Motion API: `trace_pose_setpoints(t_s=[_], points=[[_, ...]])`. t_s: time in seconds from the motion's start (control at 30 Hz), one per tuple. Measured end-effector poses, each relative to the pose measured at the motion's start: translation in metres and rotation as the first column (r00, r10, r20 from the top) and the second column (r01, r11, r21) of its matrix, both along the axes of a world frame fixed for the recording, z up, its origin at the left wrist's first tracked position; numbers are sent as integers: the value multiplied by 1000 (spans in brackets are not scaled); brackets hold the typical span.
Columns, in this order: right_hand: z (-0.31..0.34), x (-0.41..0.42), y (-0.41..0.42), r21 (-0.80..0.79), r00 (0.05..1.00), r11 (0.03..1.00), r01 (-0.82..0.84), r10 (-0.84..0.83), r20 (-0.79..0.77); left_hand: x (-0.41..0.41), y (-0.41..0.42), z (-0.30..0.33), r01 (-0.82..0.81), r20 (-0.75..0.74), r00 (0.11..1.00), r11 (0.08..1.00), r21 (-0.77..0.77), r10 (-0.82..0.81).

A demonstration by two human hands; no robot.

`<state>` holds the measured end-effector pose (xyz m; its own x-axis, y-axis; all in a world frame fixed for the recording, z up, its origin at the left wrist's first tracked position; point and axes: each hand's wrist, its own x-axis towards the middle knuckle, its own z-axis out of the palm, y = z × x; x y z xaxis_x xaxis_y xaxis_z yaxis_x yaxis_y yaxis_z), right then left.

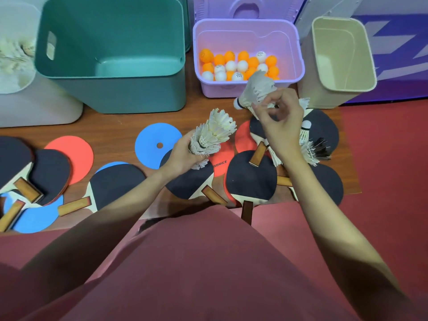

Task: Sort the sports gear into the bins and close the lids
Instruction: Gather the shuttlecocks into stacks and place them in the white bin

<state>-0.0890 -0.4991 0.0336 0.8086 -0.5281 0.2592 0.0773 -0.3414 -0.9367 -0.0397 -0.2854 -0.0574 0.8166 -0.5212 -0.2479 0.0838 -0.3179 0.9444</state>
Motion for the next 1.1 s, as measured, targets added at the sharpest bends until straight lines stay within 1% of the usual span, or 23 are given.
trace_pose_setpoints(t_s=[0.07, 0.13, 0.23, 0.33, 0.4, 0.47, 0.57, 0.63, 0.73, 0.8, 0.87, 0.93, 0.97, 1.0, 1.03, 1.1], points=[[7, -5, 9, -13, 999, 999, -46, 46, 12, 0, -2, -2, 22, -3, 1000, 1000, 9, -22], [6, -8, 13, -74, 995, 993, -94, 92, -26, 1, -5, -4, 30, -23, 999, 1000, 10, -29], [-5, -12, 11, -126, 982, 980, -151, 135, -128, 3, -9, -3, 25, -49, 998, 1000, 4, -25], [-14, -15, 14, -182, 928, 937, -299, 241, -282, 6, -13, 1, 41, -42, 998, 999, -17, -41], [-16, -15, 15, -200, 905, 917, -345, 269, -329, 8, -14, 2, 50, -51, 997, 998, -30, -51], [-14, -14, 16, -202, 905, 913, -356, 283, -317, 8, -14, 2, 45, -45, 998, 998, -36, -47], [-7, -17, 15, -179, 932, 930, -321, 276, -235, 9, -15, 4, 48, -69, 996, 997, -64, -52], [-4, -22, 7, -201, 967, 955, -217, 181, -181, 10, -17, 7, 54, -77, 995, 996, -78, -60], [-13, -37, -19, -229, 990, 972, 58, -86, -114, 9, -22, 11, 72, -48, 996, 992, -103, -78], [-27, -52, -40, -305, 939, 910, 281, -327, -110, 7, -27, 13, 84, -4, 996, 991, -106, -85], [-41, -68, -58, -400, 833, 806, 437, -530, -159, 6, -32, 13, 106, 19, 994, 989, -103, -104], [-50, -80, -71, -460, 700, 742, 487, -647, -302, 5, -36, 12, 140, 19, 990, 985, -101, -138], [-53, -85, -75, -479, 632, 733, 482, -670, -389, 4, -38, 11, 153, 24, 988, 983, -97, -151], [-57, -88, -79, -493, 584, 736, 464, -673, -454, 3, -41, 11, 159, 22, 987, 983, -95, -158], [-59, -91, -83, -500, 567, 747, 438, -661, -492, 3, -43, 11, 167, 13, 986, 981, -103, -167], [-63, -96, -88, -499, 575, 771, 396, -632, -519, 1, -47, 12, 185, 5, 983, 977, -107, -186]])
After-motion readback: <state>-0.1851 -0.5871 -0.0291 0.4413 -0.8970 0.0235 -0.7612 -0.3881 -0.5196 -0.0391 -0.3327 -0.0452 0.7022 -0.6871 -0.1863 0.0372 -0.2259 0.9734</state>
